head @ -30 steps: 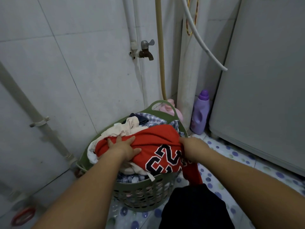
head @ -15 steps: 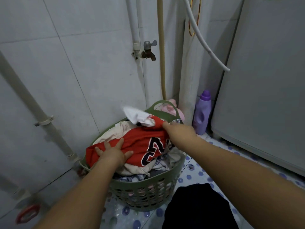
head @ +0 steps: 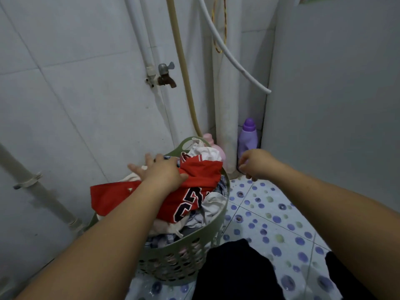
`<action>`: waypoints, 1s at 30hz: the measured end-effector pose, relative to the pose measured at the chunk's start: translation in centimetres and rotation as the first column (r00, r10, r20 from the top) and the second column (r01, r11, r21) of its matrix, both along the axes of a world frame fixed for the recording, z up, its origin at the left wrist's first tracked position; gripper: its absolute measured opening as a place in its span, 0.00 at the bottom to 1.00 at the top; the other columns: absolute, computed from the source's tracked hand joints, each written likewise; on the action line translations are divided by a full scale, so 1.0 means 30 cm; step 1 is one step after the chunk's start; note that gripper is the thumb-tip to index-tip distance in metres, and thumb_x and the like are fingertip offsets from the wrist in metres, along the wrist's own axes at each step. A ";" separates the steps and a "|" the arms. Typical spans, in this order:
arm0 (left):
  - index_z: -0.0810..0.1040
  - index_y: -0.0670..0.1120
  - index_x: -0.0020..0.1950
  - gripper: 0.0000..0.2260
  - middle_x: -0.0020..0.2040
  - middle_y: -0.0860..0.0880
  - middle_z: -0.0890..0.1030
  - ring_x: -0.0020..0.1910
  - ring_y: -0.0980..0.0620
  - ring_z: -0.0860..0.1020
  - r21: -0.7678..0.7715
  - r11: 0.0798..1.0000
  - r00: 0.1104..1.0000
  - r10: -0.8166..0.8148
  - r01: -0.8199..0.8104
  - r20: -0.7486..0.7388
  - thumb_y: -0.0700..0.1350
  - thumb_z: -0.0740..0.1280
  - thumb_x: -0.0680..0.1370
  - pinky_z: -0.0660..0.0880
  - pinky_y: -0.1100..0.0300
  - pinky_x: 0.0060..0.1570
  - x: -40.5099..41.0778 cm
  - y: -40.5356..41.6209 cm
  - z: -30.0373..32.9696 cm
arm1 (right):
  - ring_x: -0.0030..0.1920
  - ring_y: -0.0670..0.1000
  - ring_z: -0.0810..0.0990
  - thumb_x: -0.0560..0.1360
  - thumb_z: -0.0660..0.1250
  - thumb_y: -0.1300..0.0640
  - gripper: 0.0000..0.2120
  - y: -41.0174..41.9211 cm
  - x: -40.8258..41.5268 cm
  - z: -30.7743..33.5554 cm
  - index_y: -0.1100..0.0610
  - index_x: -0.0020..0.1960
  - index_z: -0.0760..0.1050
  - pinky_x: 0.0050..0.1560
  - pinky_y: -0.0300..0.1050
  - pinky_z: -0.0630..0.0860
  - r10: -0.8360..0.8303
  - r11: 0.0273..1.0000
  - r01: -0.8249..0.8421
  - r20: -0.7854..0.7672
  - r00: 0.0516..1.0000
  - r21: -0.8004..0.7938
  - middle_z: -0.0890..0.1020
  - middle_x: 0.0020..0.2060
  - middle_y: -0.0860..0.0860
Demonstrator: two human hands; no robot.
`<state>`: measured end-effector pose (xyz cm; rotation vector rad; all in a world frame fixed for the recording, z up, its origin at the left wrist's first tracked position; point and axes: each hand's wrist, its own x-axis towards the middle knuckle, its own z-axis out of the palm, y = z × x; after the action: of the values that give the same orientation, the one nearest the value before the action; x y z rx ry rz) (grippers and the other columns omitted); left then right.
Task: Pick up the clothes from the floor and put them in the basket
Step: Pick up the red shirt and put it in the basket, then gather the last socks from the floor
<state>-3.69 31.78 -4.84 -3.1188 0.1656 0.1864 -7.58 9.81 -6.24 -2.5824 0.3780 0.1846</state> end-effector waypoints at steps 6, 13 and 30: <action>0.64 0.57 0.71 0.26 0.76 0.44 0.58 0.76 0.40 0.52 -0.131 0.965 0.973 -0.229 0.228 0.010 0.59 0.63 0.74 0.49 0.29 0.69 -0.014 -0.417 0.012 | 0.37 0.58 0.82 0.75 0.63 0.61 0.10 -0.293 -0.122 -0.025 0.64 0.52 0.79 0.43 0.47 0.80 -0.197 0.979 0.197 -0.017 0.980 0.049 0.84 0.36 0.59; 0.64 0.55 0.72 0.26 0.74 0.44 0.63 0.75 0.42 0.56 -0.237 0.854 0.854 -0.502 0.464 -0.135 0.60 0.63 0.75 0.55 0.33 0.70 -0.165 -0.928 -0.147 | 0.35 0.55 0.79 0.77 0.62 0.58 0.13 -0.752 -0.403 -0.139 0.65 0.53 0.79 0.34 0.41 0.74 -0.417 0.908 0.386 -0.279 0.865 -0.162 0.81 0.39 0.57; 0.62 0.53 0.74 0.25 0.71 0.46 0.67 0.70 0.44 0.66 -0.481 0.713 0.514 -0.701 0.511 -0.494 0.55 0.62 0.77 0.61 0.44 0.70 -0.444 -1.651 -0.868 | 0.61 0.58 0.76 0.76 0.59 0.59 0.15 -1.411 -0.722 -0.863 0.60 0.61 0.73 0.61 0.47 0.72 -0.688 0.721 0.542 -0.352 0.634 -0.431 0.78 0.60 0.57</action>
<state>-17.02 -17.74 -30.89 -2.8059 1.3978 1.3205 -29.24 -32.53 -32.13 -2.4568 1.5784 0.5747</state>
